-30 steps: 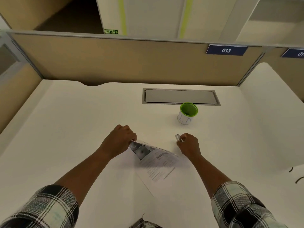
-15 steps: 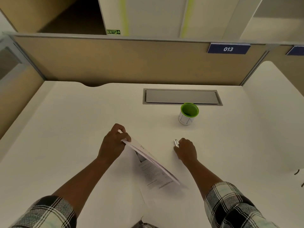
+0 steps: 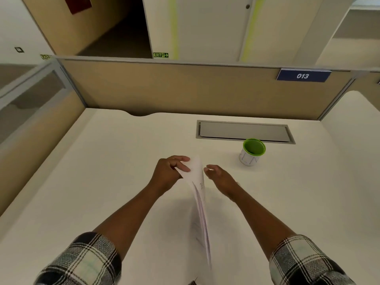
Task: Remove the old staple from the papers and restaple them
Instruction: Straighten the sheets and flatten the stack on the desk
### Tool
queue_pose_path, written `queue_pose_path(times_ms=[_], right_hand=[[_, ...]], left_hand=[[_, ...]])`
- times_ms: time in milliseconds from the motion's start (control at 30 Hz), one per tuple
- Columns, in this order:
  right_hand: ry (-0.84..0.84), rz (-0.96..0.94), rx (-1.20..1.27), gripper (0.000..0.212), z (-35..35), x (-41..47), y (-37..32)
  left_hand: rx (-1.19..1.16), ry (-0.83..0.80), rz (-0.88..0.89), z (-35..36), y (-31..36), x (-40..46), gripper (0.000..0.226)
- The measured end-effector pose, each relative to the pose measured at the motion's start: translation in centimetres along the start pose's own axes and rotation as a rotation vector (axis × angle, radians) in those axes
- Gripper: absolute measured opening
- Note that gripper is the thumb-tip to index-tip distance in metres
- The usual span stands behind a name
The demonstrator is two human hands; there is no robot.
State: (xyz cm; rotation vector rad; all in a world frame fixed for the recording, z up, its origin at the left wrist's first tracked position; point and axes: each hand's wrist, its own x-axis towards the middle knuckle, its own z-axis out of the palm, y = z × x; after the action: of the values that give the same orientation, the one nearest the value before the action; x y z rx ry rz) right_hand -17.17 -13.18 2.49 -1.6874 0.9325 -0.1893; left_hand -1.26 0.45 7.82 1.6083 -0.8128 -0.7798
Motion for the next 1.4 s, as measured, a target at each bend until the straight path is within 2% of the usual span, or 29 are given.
queue_pose_path(times_ms=[167,233,300,400,500,633,733,800,900,1133,1300,1400], right_hand=[[-0.194,0.148,0.443,0.052,0.8,-0.5,0.0],[-0.208,0.162,0.565,0.050,0.8,-0.6,0.6],[-0.202,0.154,0.644,0.043,0.7,-0.7,1.0],[-0.161,0.103,0.728,0.047,0.1,-0.8,1.5],[-0.123,0.017,0.796,0.036,-0.6,-0.9,1.5],[-0.015,0.019,0.785,0.022,-1.5,-1.0,0.8],[0.105,0.043,0.733,0.010,-2.2,-1.2,0.2],[0.172,0.074,0.697,0.012,-2.4,-1.1,0.0],[0.235,0.131,0.614,0.013,-2.5,-1.1,-0.6],[0.344,0.217,0.448,0.017,-3.2,-1.1,-1.1],[0.393,0.323,0.304,0.028,-3.4,-1.2,-0.9],[0.389,0.308,0.075,0.021,-3.2,-1.3,-1.0]], left_hand=[[-0.338,-0.044,-0.096,-0.7,0.8,-0.3,0.036],[-0.478,-0.052,-0.214,-1.2,0.9,-0.4,0.026],[-0.639,-0.124,-0.395,-1.9,1.3,-0.4,0.035],[-0.673,-0.203,-0.509,-2.8,2.0,-0.8,0.031],[-0.670,-0.093,-0.515,-3.4,1.6,-0.5,0.024],[-0.787,-0.026,-0.518,-3.6,0.6,-0.2,0.016],[-0.747,0.013,-0.500,-4.0,-0.7,0.0,0.037],[-0.695,0.003,-0.496,-3.8,-1.2,0.1,0.049],[-0.548,-0.020,-0.449,-2.9,-0.9,0.4,0.037],[-0.188,0.113,-0.412,-1.6,-1.5,1.2,0.017],[-0.277,0.162,-0.509,-1.0,-2.7,1.1,0.022],[-0.215,0.171,-0.504,-0.6,-3.3,1.2,0.018]])
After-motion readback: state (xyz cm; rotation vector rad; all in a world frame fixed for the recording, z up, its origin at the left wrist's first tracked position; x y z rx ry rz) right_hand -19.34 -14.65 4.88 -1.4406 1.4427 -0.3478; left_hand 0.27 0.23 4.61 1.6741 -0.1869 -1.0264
